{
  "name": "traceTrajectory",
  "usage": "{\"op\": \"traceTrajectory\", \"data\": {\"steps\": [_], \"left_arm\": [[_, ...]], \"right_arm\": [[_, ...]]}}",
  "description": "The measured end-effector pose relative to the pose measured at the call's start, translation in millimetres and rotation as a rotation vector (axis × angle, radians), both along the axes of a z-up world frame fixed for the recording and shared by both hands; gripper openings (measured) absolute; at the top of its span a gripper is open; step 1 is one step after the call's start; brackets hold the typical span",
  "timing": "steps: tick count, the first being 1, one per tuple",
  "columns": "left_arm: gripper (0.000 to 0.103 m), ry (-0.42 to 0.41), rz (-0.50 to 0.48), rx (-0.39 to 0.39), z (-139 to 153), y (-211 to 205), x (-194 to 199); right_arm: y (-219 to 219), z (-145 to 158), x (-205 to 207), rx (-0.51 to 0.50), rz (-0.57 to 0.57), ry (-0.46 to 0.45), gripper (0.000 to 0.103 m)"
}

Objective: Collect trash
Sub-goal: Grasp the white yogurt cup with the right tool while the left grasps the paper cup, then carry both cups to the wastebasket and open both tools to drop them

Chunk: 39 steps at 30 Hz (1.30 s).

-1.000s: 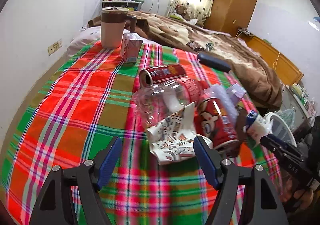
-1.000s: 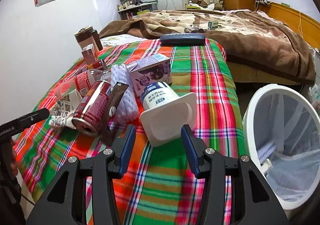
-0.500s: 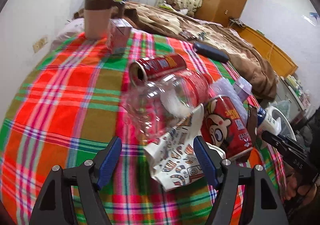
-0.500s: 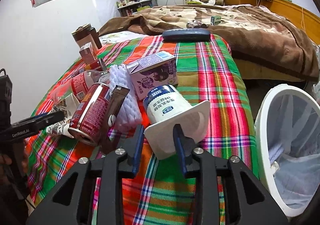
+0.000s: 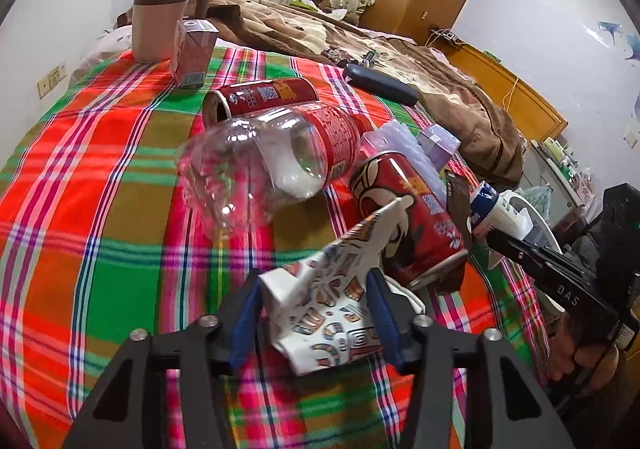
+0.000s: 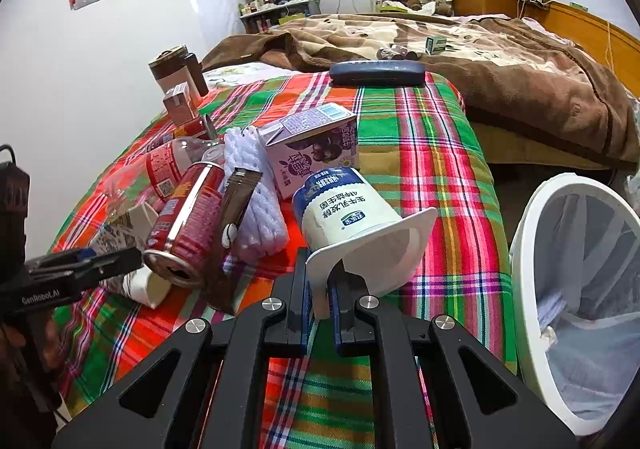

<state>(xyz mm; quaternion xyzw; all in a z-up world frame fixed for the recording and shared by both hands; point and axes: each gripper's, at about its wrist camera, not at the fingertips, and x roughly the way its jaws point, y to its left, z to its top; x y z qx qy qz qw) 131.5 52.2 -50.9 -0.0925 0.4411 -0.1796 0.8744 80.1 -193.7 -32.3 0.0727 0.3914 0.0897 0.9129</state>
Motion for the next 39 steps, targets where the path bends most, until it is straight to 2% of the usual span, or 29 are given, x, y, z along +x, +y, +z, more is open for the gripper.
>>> {"op": "traceTrajectory", "data": {"steps": [2,4,14,25,39], "left_arm": [[0.045,-0.001,0.005,-0.021,-0.4,1.8,-5.7],[0.037,-0.003,0.007,-0.033,-0.7,2.7,-11.4],[0.028,-0.036,0.042,-0.062,6.1,3.8,-33.9],[0.025,-0.084,0.099,-0.083,19.9,8.2,-53.0],[0.025,-0.144,0.083,-0.077,46.3,-10.0,-60.0]], "right_arm": [[-0.8,0.2,-0.8,0.004,-0.001,-0.001,0.008],[-1.5,0.2,-1.4,0.005,-0.001,-0.003,0.008],[-2.7,2.3,-8.2,0.012,-0.006,-0.026,0.008],[-6.1,4.8,-19.4,0.028,-0.006,-0.049,0.008],[-24.2,22.3,-38.2,0.052,-0.029,-0.114,0.008]]}}
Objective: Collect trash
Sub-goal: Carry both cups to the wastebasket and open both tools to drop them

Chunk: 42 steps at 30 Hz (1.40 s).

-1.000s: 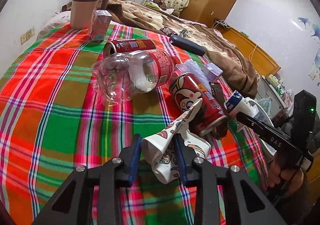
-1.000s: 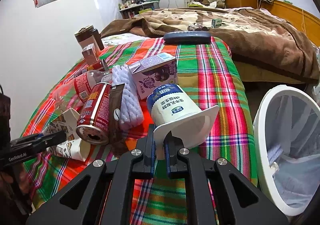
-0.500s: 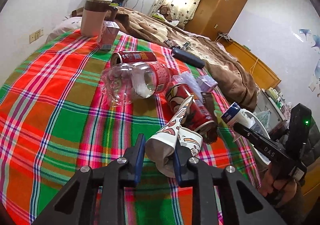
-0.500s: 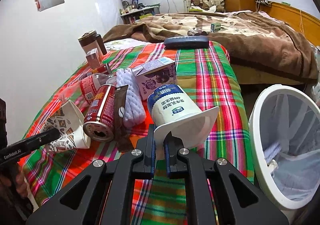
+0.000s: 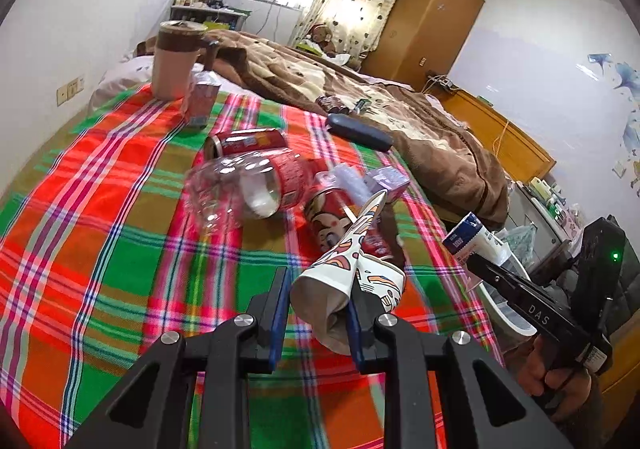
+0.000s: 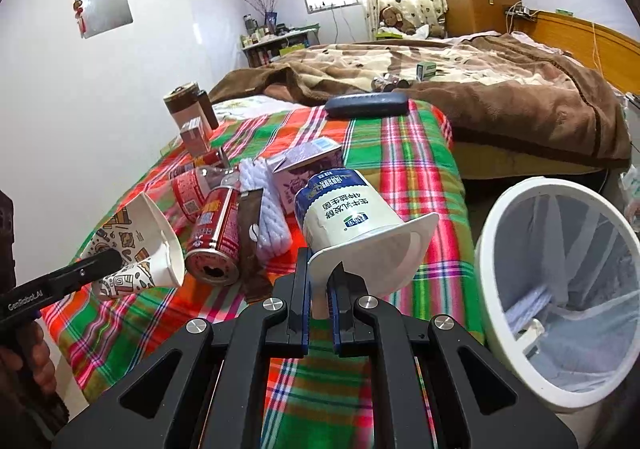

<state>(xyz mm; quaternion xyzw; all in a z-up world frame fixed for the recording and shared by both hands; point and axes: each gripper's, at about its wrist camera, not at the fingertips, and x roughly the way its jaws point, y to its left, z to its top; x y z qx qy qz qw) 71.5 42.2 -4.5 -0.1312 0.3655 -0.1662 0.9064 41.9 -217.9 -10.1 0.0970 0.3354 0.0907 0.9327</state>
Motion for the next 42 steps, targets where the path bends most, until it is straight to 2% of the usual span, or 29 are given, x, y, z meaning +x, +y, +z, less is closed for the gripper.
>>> {"op": "traceTrajectory", "data": {"steps": [4,15,29,42], "left_arm": [[0.025,-0.035,0.001,-0.006,11.8,-6.3,-2.7],[0.025,-0.068,-0.063,-0.001,29.7,-45.8,1.9],[0.026,-0.081,-0.218,-0.014,34.2,-132.8,14.7],[0.026,-0.030,-0.364,-0.017,21.2,-220.8,28.6]], "right_arm": [[-6.9,5.3,-5.8,0.003,-0.011,-0.018,0.008],[-33.3,14.6,-17.6,0.003,-0.065,-0.056,0.008],[-90.4,10.6,-27.2,-0.005,-0.205,-0.052,0.008],[-135.5,-1.5,-32.0,-0.024,-0.318,-0.007,0.008]]}}
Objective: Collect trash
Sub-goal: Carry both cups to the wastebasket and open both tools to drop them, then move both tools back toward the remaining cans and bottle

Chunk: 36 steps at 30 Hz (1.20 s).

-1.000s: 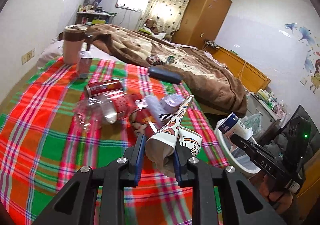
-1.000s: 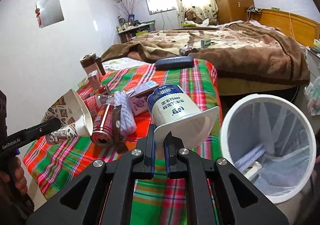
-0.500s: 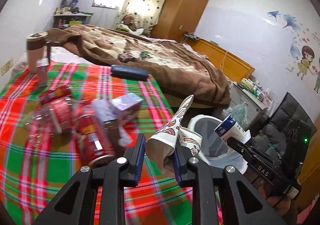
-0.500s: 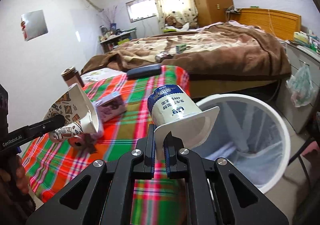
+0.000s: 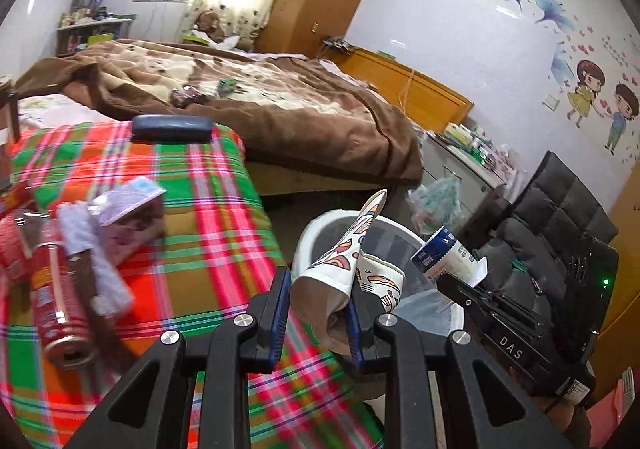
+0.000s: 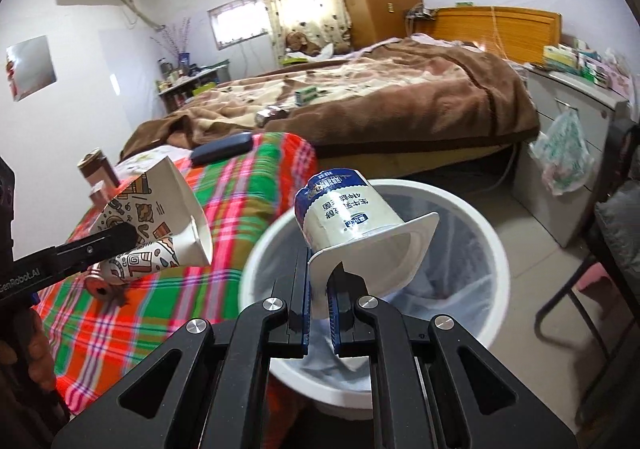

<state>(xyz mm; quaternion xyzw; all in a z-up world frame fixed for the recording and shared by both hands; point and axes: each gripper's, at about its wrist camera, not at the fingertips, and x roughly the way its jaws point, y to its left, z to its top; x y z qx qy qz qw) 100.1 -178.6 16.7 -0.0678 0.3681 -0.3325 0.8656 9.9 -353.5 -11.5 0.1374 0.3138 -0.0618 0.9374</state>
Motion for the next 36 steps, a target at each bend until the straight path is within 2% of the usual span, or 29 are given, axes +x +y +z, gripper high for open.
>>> {"op": "traceTrajectory", "data": {"steps": [6,9,21,23,24,26,27,28,32,34,36], "left_arm": [[0.026,0.026,-0.045,0.030,-10.7,-34.1,5.4],[0.026,-0.001,-0.054,0.084,-14.0,-50.6,2.6],[0.026,0.040,-0.096,0.092,-26.1,-77.3,7.9],[0.026,0.038,-0.081,0.111,-26.6,-76.7,9.2],[0.028,0.037,-0.076,0.114,-26.2,-76.3,9.0],[0.035,0.040,-0.066,0.112,-25.4,-73.1,9.3],[0.042,0.038,-0.061,0.108,-24.7,-71.1,9.0],[0.046,0.035,-0.055,0.107,-23.7,-68.7,8.3],[0.047,0.019,-0.030,0.116,-18.8,-59.8,5.6],[0.053,0.012,-0.014,0.116,-15.9,-53.2,3.4],[0.053,0.014,-0.003,0.107,-14.1,-47.1,2.4]], "right_arm": [[-14.3,-11.3,0.7,0.001,-0.029,0.050,0.008],[-20.8,-16.6,1.7,0.009,-0.039,0.072,0.008],[-33.5,-28.2,2.2,-0.027,-0.055,0.155,0.008],[-32.3,-28.2,1.2,-0.038,-0.052,0.164,0.010],[-32.9,-28.1,1.2,-0.038,-0.052,0.165,0.015],[-31.9,-26.5,-1.2,-0.039,-0.048,0.156,0.028],[-32.2,-26.3,-1.8,-0.040,-0.048,0.154,0.036],[-32.5,-26.0,-1.4,-0.041,-0.047,0.153,0.038],[-31.0,-22.4,-2.9,-0.044,-0.050,0.144,0.038],[-29.0,-19.9,-3.8,-0.042,-0.050,0.136,0.038],[-26.0,-18.3,-4.8,-0.041,-0.047,0.128,0.038]]}}
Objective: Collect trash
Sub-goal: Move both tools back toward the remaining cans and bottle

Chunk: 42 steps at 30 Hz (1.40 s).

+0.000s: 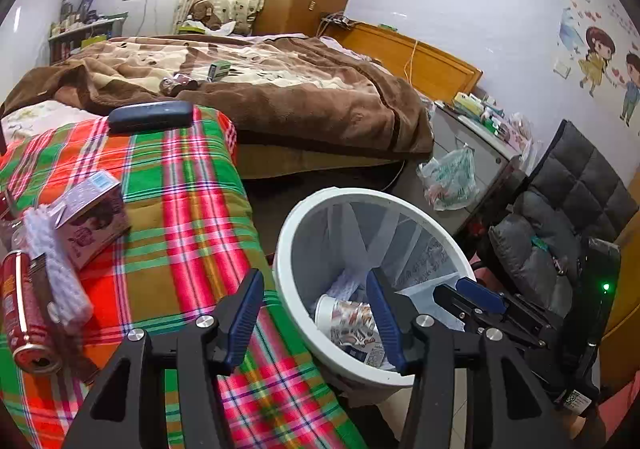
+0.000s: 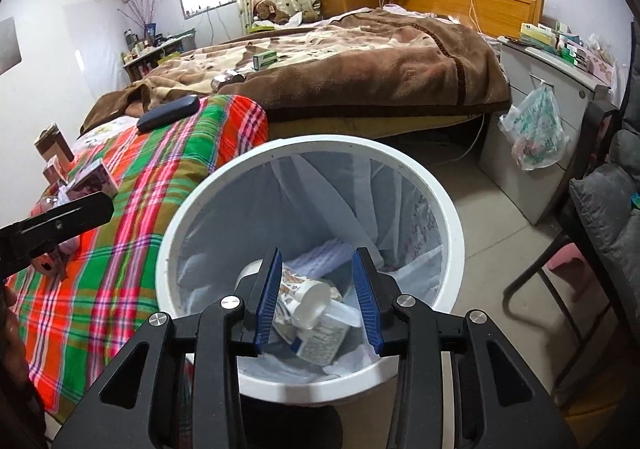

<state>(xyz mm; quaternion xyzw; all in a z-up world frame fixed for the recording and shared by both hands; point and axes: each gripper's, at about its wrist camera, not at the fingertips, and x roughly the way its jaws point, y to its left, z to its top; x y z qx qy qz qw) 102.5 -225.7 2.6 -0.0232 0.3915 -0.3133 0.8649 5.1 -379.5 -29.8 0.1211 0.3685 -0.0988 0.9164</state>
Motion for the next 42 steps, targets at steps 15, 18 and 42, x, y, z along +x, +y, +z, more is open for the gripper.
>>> {"op": "traceTrajectory", "data": {"steps": [15,18,42], "left_arm": [[0.053,-0.028,0.116,-0.004,13.3,60.0,-12.9],[0.053,-0.032,0.138,-0.011,15.6,73.7,-15.0],[0.058,-0.068,0.387,0.026,16.8,205.6,-23.7]], "right_arm": [[35.5,15.1,1.1,-0.002,0.066,-0.055,0.038],[42.8,17.6,2.0,-0.001,0.082,-0.064,0.038],[128.8,21.8,28.3,-0.006,0.271,-0.086,0.052]]}}
